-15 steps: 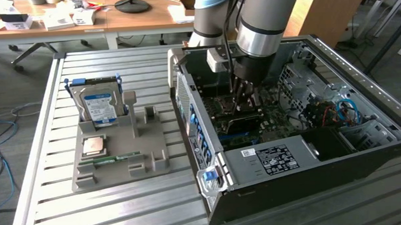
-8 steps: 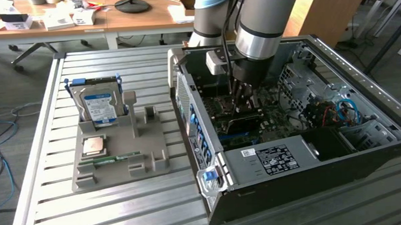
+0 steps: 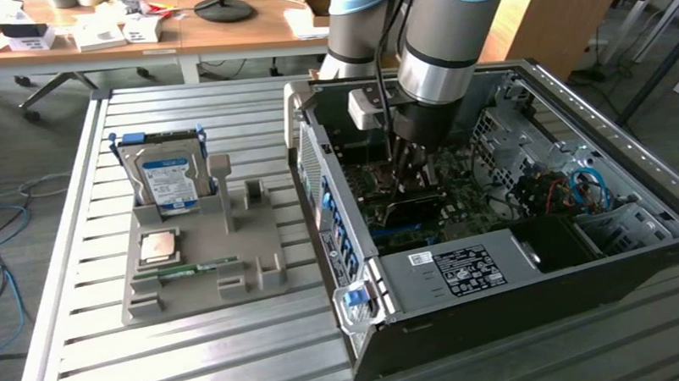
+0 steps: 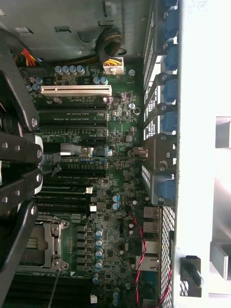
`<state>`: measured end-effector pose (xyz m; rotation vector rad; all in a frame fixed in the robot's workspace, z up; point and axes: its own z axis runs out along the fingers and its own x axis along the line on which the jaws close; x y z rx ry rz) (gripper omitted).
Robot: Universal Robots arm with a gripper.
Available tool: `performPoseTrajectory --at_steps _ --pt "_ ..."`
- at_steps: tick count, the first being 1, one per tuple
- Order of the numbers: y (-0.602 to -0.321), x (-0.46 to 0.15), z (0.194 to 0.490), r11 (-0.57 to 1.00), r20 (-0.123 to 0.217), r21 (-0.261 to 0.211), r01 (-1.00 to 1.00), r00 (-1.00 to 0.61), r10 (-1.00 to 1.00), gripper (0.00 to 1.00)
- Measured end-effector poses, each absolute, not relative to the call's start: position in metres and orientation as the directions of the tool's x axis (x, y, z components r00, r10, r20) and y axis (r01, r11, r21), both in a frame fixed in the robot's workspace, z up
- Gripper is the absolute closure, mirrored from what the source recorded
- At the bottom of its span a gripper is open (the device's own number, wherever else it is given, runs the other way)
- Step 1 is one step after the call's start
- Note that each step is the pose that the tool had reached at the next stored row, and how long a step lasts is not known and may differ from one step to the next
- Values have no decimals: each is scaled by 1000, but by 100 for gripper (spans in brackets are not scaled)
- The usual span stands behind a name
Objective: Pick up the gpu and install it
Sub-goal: 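Press down on the gpu until it lock into place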
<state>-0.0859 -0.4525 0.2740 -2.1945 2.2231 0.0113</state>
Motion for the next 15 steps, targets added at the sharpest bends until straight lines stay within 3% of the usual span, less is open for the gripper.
performPoseTrajectory --at_steps 15 --pt "-452 -86 270 13 -18 -8 -1000 -13 -1000 89"
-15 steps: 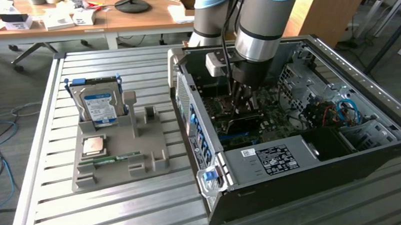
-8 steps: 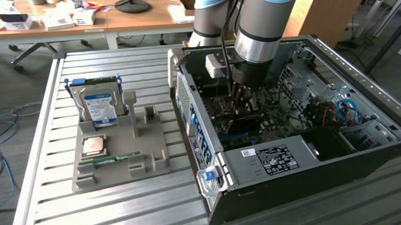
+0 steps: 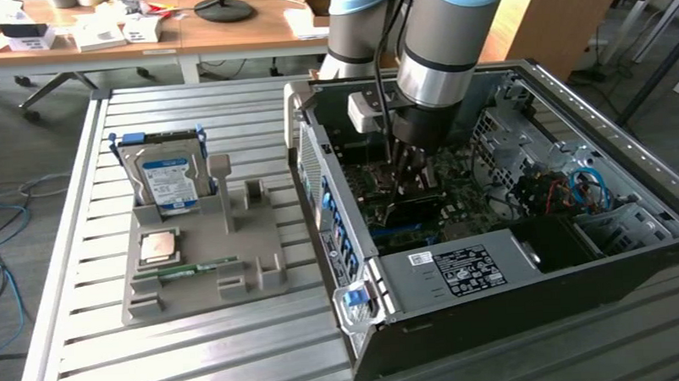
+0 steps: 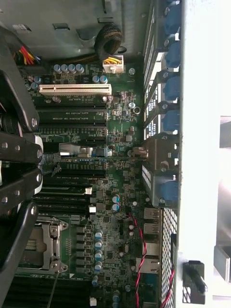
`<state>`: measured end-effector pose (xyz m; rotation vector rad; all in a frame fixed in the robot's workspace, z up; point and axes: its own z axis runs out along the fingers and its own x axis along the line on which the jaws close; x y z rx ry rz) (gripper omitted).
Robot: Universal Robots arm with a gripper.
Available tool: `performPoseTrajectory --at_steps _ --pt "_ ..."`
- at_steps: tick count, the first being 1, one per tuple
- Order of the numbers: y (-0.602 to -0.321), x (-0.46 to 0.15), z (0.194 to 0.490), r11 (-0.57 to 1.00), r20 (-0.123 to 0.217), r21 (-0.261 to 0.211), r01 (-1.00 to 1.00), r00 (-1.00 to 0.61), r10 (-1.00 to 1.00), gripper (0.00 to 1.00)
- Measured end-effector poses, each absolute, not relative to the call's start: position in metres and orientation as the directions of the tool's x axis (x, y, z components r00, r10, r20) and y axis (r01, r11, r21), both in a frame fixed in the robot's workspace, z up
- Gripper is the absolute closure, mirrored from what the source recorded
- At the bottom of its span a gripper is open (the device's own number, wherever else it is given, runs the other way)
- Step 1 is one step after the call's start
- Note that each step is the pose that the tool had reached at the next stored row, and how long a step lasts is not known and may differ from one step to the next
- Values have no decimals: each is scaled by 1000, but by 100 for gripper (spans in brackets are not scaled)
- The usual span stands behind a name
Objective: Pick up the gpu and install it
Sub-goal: 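Press down on the gpu until it lock into place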
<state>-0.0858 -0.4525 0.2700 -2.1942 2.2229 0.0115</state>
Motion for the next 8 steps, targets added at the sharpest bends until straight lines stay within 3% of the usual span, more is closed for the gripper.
performPoseTrajectory --at_steps 8 --pt "-452 -86 269 13 -18 -8 -1000 -13 -1000 89"
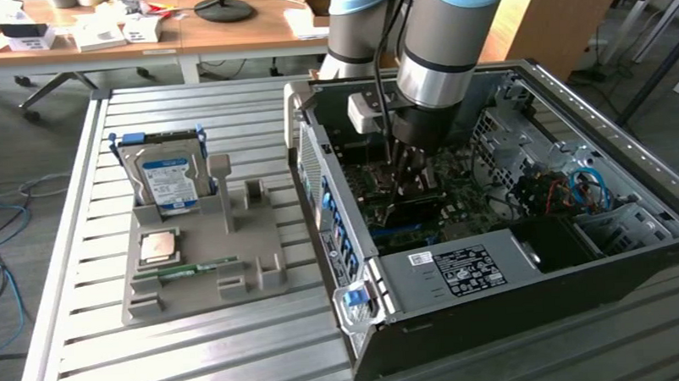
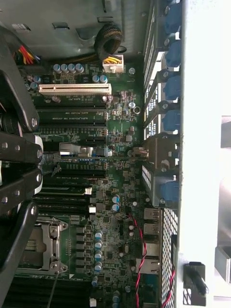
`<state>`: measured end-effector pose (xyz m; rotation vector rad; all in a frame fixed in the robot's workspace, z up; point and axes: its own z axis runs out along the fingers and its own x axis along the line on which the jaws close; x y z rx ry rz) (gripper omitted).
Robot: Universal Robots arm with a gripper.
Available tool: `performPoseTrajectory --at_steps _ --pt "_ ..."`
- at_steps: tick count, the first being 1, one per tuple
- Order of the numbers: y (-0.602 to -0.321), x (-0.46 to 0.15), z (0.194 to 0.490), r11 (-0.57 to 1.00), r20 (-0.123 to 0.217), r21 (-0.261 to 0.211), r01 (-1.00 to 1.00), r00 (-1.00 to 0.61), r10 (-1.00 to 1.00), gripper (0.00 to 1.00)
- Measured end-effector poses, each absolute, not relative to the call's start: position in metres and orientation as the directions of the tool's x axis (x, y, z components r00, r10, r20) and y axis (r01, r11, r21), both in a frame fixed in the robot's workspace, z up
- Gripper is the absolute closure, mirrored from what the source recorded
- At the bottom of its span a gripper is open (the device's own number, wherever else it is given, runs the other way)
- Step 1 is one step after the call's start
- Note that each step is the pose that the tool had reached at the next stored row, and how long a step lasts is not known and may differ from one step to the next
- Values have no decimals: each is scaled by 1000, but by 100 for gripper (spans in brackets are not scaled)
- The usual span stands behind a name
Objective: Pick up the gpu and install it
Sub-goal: 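Press down on the gpu until it lock into place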
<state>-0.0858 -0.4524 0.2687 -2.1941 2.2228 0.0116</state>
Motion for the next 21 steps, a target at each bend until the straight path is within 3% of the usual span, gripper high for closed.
performPoseTrajectory --at_steps 21 --pt "-452 -86 266 13 -18 -7 -1000 -13 -1000 89"
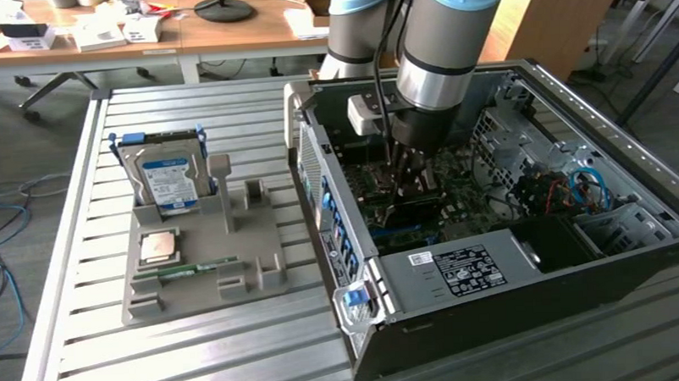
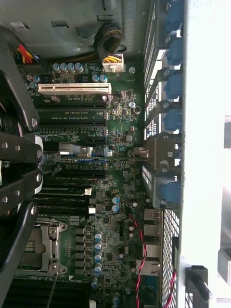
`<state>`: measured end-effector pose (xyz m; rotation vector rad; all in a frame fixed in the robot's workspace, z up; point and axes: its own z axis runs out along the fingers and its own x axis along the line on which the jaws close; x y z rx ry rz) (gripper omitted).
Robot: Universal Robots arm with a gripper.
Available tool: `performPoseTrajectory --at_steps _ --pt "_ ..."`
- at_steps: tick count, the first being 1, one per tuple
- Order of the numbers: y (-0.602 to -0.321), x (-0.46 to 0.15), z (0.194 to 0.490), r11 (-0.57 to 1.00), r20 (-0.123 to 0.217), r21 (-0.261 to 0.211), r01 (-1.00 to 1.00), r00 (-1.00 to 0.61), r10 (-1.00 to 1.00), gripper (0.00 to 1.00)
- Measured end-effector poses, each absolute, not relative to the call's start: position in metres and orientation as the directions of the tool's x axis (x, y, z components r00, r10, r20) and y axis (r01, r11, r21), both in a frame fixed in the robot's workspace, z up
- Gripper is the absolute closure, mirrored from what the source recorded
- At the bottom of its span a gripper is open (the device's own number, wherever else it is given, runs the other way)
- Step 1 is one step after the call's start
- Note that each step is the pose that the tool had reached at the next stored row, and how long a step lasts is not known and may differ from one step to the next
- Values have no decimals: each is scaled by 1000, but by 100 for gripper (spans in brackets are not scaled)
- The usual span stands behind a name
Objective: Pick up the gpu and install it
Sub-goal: 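Press down on the gpu until it lock into place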
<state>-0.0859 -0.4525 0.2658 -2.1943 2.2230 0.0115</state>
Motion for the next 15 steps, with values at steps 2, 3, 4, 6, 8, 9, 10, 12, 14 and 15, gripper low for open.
performPoseTrajectory --at_steps 2,3,4,6,8,9,10,12,14,15 --pt "-452 -86 266 13 -18 -7 -1000 -13 -1000 89" --pt "-452 -86 265 13 -18 -8 -1000 -13 -1000 89" --pt "-452 -86 265 13 -18 -8 -1000 -13 -1000 89" --pt "-452 -86 265 13 -18 -7 -1000 -13 -1000 89" --pt "-452 -86 265 13 -18 -8 -1000 -13 -1000 89" --pt "-452 -86 265 13 -18 -8 -1000 -13 -1000 89" --pt "-452 -86 265 13 -18 -7 -1000 -13 -1000 89" --pt "-452 -86 265 13 -18 -7 -1000 -13 -1000 89" --pt "-452 -86 265 13 -18 -8 -1000 -13 -1000 89" --pt "-452 -86 265 13 -18 -7 -1000 -13 -1000 89"
